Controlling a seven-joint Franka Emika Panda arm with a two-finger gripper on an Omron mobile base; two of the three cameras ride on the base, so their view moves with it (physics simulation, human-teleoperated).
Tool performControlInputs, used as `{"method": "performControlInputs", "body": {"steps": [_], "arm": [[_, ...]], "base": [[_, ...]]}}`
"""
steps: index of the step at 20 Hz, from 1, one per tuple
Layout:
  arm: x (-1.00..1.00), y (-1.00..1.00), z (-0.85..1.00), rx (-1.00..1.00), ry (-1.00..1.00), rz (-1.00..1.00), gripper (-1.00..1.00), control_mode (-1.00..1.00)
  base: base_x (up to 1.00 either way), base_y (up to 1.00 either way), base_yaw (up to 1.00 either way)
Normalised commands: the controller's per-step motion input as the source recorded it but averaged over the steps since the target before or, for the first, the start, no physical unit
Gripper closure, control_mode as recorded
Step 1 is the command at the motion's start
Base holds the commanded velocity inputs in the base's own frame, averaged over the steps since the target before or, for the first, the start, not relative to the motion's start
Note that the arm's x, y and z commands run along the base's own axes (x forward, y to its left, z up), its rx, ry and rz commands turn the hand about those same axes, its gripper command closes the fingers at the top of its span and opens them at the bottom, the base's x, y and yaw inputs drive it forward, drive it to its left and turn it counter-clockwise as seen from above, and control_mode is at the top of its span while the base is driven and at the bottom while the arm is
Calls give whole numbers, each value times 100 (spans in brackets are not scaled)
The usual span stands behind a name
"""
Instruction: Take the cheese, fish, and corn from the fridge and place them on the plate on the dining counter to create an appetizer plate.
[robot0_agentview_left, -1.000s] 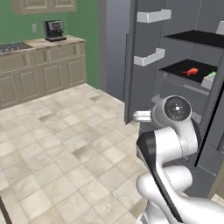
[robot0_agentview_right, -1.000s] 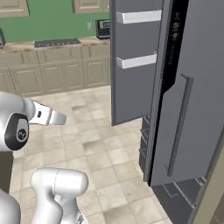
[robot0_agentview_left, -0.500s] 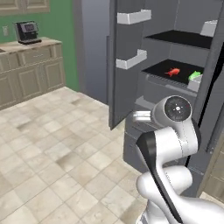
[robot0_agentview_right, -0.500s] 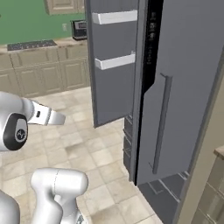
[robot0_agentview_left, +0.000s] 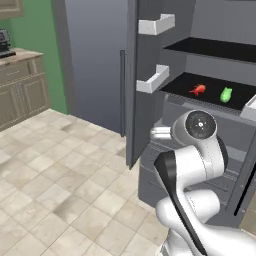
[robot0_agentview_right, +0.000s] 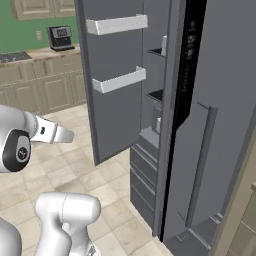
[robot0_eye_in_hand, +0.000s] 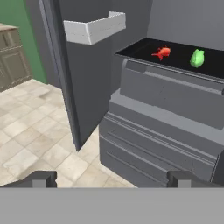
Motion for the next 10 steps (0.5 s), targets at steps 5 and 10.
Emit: {"method": "performControlInputs", "body": {"steps": [5, 10], "arm": [[0, 0, 0, 0, 0, 0, -100, 100], [0, 0, 0, 0, 0, 0, -100, 100]], "base": [[28, 0, -33], [55, 10, -35]]}}
